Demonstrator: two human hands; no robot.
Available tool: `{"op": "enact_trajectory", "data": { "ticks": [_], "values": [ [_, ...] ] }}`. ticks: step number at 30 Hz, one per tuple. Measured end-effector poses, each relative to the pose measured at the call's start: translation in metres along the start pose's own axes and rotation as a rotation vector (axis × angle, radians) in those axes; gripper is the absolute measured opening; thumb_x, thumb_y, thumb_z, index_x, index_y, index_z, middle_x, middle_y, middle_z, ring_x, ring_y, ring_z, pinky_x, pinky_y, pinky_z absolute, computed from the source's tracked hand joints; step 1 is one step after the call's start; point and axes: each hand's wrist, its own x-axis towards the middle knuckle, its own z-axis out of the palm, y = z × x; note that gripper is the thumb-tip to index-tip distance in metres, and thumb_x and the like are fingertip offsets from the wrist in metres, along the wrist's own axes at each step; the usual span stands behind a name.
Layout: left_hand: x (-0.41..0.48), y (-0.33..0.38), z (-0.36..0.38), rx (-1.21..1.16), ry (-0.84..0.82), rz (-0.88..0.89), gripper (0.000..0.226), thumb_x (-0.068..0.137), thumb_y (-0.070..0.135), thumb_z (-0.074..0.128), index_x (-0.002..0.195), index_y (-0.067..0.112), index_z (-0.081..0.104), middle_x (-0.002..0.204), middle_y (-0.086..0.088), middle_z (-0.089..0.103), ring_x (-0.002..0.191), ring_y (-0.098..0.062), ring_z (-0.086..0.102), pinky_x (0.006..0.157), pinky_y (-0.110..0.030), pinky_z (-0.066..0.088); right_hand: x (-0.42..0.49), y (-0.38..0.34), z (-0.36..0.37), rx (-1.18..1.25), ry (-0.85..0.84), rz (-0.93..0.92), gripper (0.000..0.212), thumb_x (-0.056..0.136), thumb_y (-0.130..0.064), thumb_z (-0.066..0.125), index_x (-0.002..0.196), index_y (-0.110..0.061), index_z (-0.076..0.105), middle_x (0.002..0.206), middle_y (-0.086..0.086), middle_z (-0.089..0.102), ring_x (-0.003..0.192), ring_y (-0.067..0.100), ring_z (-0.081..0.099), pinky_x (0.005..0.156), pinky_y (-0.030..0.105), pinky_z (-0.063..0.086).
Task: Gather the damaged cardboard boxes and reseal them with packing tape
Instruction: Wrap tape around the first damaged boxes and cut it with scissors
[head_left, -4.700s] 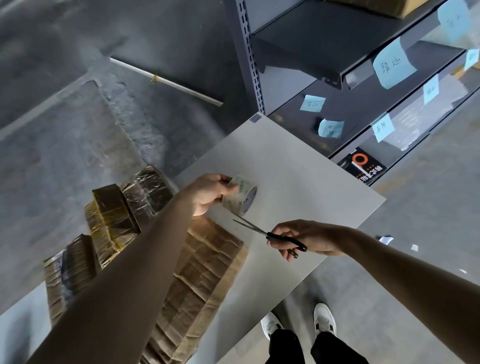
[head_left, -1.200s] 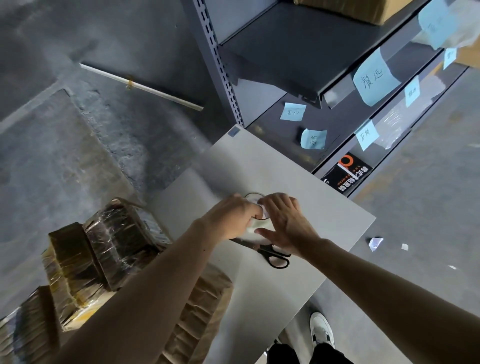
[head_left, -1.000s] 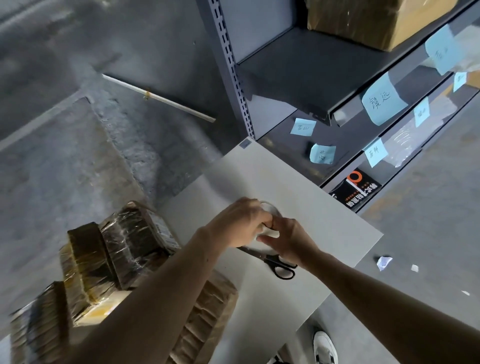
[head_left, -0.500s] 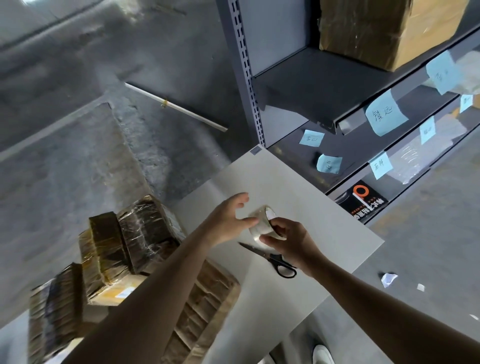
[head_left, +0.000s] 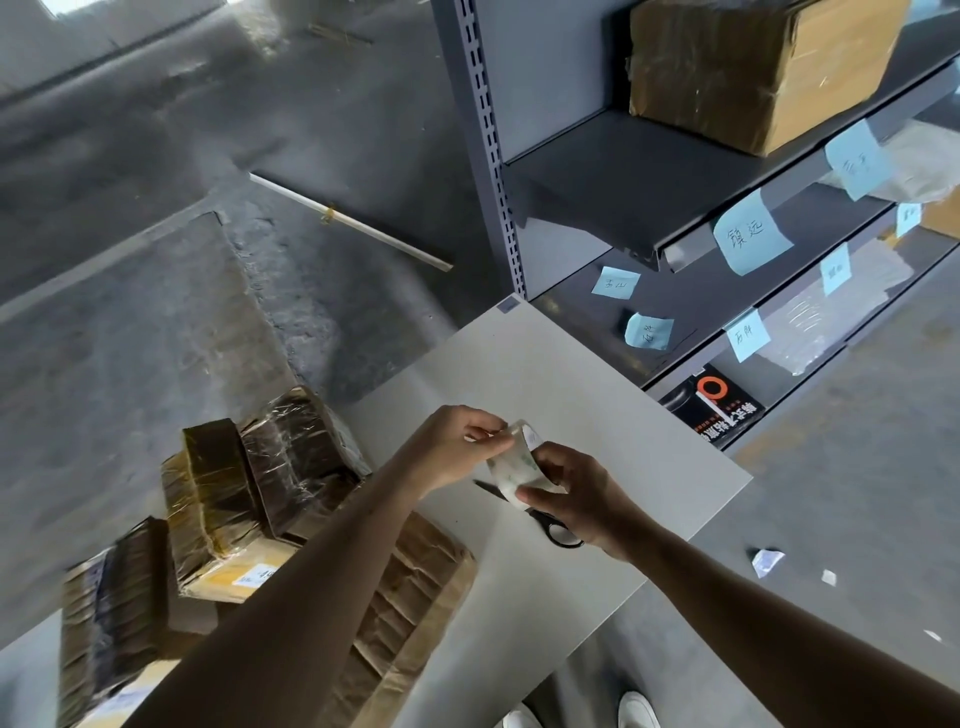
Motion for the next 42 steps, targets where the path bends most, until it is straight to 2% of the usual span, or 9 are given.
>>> {"op": "enact_trajectory", "data": {
  "ticks": [6, 10, 13, 18, 23, 26, 30, 38, 42],
  "values": [
    [-0.004, -0.010, 0.006, 0.025, 0.041, 0.069, 0.011, 0.087, 0.026, 0.074, 0.098, 0.024, 0.073, 0.096, 0.013, 0.070, 0.091, -0.006, 0.066, 0.088, -0.036, 0.056, -0.007, -0.014, 0.005, 0.047, -0.108, 0.059, 0.042, 0.081, -0.013, 0.065, 0.120, -0.022, 0.053, 0.107, -0.003, 0.074, 0.104, 0.032, 0.069, 0.086, 0.058, 0.050],
    [-0.002, -0.013, 0.008, 0.080, -0.061, 0.142, 0.036, 0.092, 0.034, 0.068, 0.127, 0.030, 0.061, 0.131, 0.013, 0.056, 0.117, -0.004, 0.055, 0.100, -0.027, 0.049, -0.013, -0.024, 0.007, 0.015, -0.146, 0.060, 0.045, 0.071, -0.022, 0.062, 0.115, -0.029, 0.054, 0.101, -0.003, 0.075, 0.106, 0.047, 0.060, 0.082, 0.059, 0.048],
    [-0.004, -0.011, 0.009, 0.066, -0.100, 0.182, 0.040, 0.092, 0.033, 0.068, 0.131, 0.025, 0.062, 0.130, 0.013, 0.058, 0.115, -0.002, 0.057, 0.100, -0.021, 0.047, -0.015, -0.025, 0.006, 0.016, -0.098, 0.045, 0.041, 0.070, -0.014, 0.056, 0.110, -0.025, 0.058, 0.098, -0.002, 0.074, 0.091, 0.015, 0.071, 0.084, 0.040, 0.053],
    [-0.010, -0.010, 0.017, 0.081, 0.075, 0.284, 0.039, 0.087, 0.027, 0.075, 0.124, 0.018, 0.069, 0.124, 0.010, 0.066, 0.107, 0.000, 0.061, 0.095, -0.016, 0.048, -0.021, -0.031, 0.010, 0.054, -0.018, 0.027, 0.029, 0.066, -0.016, 0.051, 0.090, -0.032, 0.055, 0.086, -0.007, 0.068, 0.070, -0.006, 0.062, 0.058, 0.009, 0.043],
    [-0.014, -0.012, 0.022, 0.109, 0.135, 0.387, 0.034, 0.086, 0.021, 0.076, 0.119, 0.014, 0.071, 0.118, 0.006, 0.068, 0.103, -0.005, 0.064, 0.093, -0.020, 0.051, -0.020, -0.022, 0.012, 0.077, -0.039, 0.052, 0.038, 0.079, -0.002, 0.054, 0.112, -0.020, 0.056, 0.104, 0.004, 0.076, 0.104, 0.019, 0.070, 0.083, 0.034, 0.056],
    [-0.015, -0.014, 0.020, 0.078, 0.183, 0.405, 0.019, 0.086, 0.014, 0.075, 0.104, 0.009, 0.074, 0.106, 0.004, 0.071, 0.094, -0.008, 0.067, 0.088, -0.025, 0.055, -0.024, -0.029, 0.011, 0.072, -0.054, 0.095, 0.031, 0.086, 0.008, 0.048, 0.101, -0.020, 0.052, 0.100, 0.009, 0.076, 0.094, 0.015, 0.072, 0.060, 0.012, 0.046],
    [-0.014, -0.016, 0.015, 0.051, 0.190, 0.363, 0.005, 0.086, 0.013, 0.074, 0.088, 0.014, 0.069, 0.090, 0.008, 0.068, 0.084, -0.013, 0.067, 0.079, -0.031, 0.057, -0.027, -0.035, 0.009, 0.049, -0.084, 0.104, 0.031, 0.087, 0.009, 0.044, 0.093, -0.021, 0.048, 0.095, 0.015, 0.075, 0.067, 0.000, 0.064, 0.049, 0.011, 0.036],
    [-0.015, -0.021, 0.013, 0.165, 0.124, 0.359, 0.013, 0.095, 0.014, 0.061, 0.092, 0.025, 0.054, 0.092, 0.013, 0.056, 0.086, -0.008, 0.059, 0.073, -0.010, 0.044, -0.031, -0.039, 0.010, 0.077, -0.114, 0.101, 0.017, 0.081, -0.005, 0.053, 0.096, -0.003, 0.044, 0.085, 0.014, 0.073, 0.058, 0.001, 0.057, 0.044, 0.011, 0.036],
    [-0.019, -0.019, 0.018, 0.233, 0.166, 0.477, 0.009, 0.097, 0.008, 0.052, 0.091, 0.013, 0.050, 0.089, 0.007, 0.052, 0.080, -0.008, 0.053, 0.070, -0.015, 0.044, -0.031, -0.036, 0.011, 0.189, -0.080, 0.103, 0.023, 0.094, -0.027, 0.062, 0.100, -0.008, 0.050, 0.086, 0.014, 0.074, 0.072, 0.029, 0.060, 0.065, 0.035, 0.039]
  ]
}}
